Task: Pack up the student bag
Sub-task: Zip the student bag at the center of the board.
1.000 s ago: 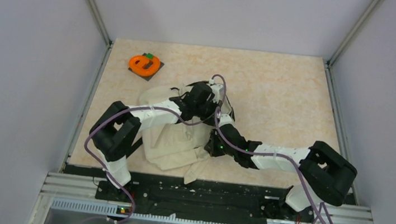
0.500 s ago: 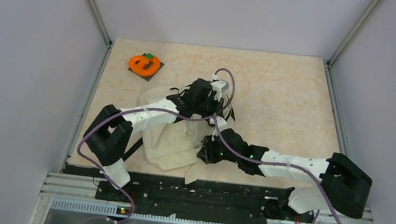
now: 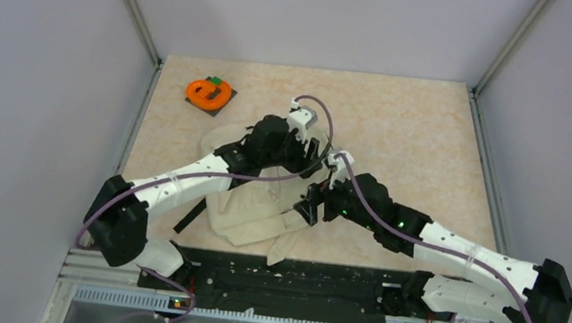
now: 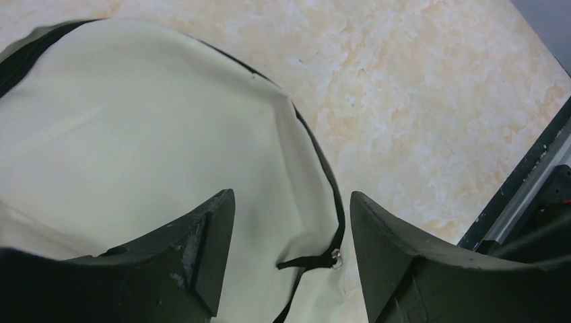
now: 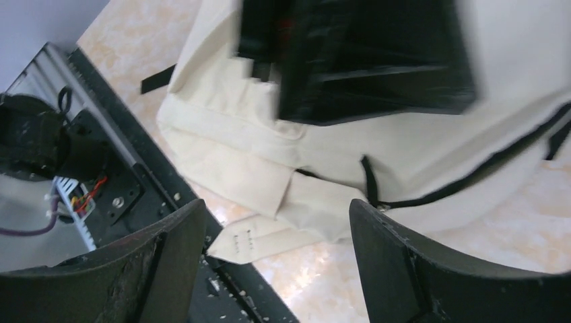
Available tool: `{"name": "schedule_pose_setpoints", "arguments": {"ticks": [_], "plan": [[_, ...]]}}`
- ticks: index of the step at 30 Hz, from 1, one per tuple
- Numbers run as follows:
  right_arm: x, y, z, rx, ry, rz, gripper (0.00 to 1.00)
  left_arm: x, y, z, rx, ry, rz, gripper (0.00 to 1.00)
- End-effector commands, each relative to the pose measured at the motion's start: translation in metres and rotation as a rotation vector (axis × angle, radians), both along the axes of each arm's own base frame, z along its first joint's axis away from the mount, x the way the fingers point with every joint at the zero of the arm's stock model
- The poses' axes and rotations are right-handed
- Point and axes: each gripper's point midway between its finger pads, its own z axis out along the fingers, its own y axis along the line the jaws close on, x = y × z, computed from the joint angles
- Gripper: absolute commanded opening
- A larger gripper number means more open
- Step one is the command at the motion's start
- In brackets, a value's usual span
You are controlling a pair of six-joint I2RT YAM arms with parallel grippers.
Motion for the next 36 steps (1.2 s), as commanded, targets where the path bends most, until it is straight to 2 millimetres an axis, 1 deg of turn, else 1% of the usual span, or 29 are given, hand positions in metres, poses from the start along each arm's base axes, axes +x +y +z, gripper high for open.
{"name": "schedule_pose_setpoints", "arguments": {"ticks": [1,2,3,6,8,11,13,15,18,22,26,29,32,33,34,36], "plan": [[0.018,-0.030,0.001,-0.009,0.002,-0.101,0.77,-0.007,0.022,0.004,0.008,-0.047,0.048,0.69],[0.021,-0.034,0.000,0.001,0.016,-0.122,0.77,-0.011,0.025,0.002,0.006,-0.048,0.046,0.69],[0.024,-0.038,-0.002,0.013,0.032,-0.140,0.77,-0.015,0.030,-0.005,0.011,-0.044,0.049,0.69],[0.035,-0.046,-0.008,0.043,0.078,-0.190,0.78,-0.027,0.039,-0.012,0.004,-0.046,0.039,0.70],[0.045,-0.054,-0.016,0.059,0.116,-0.242,0.78,-0.033,0.039,-0.008,-0.030,-0.072,0.017,0.71],[0.062,-0.062,-0.034,0.075,0.194,-0.334,0.77,-0.041,0.041,-0.010,-0.054,-0.103,-0.017,0.71],[0.064,-0.057,-0.041,0.091,0.233,-0.325,0.75,-0.044,0.041,-0.016,-0.052,-0.109,-0.034,0.71],[0.067,-0.048,-0.043,0.119,0.252,-0.313,0.74,-0.046,0.039,-0.022,-0.040,-0.105,-0.057,0.71],[0.071,-0.042,-0.052,0.139,0.284,-0.329,0.71,-0.051,0.032,-0.029,-0.031,-0.100,-0.120,0.71],[0.077,-0.048,-0.071,0.122,0.300,-0.393,0.68,-0.053,0.023,-0.038,-0.018,-0.122,-0.194,0.70],[0.083,-0.059,-0.087,0.073,0.290,-0.457,0.66,-0.053,0.019,-0.045,0.009,-0.143,-0.230,0.69],[0.082,-0.063,-0.096,0.043,0.297,-0.472,0.59,-0.055,0.013,-0.051,0.022,-0.141,-0.268,0.69],[0.079,-0.069,-0.101,0.031,0.301,-0.486,0.45,-0.061,0.005,-0.060,0.040,-0.122,-0.313,0.68],[0.077,-0.071,-0.103,0.028,0.301,-0.488,0.38,-0.063,0.003,-0.064,0.053,-0.112,-0.323,0.68],[0.076,-0.072,-0.103,0.027,0.301,-0.489,0.32,-0.064,0.002,-0.069,0.066,-0.104,-0.335,0.68],[0.074,-0.076,-0.106,0.021,0.301,-0.497,0.25,-0.067,-0.001,-0.078,0.089,-0.080,-0.350,0.68]]}}
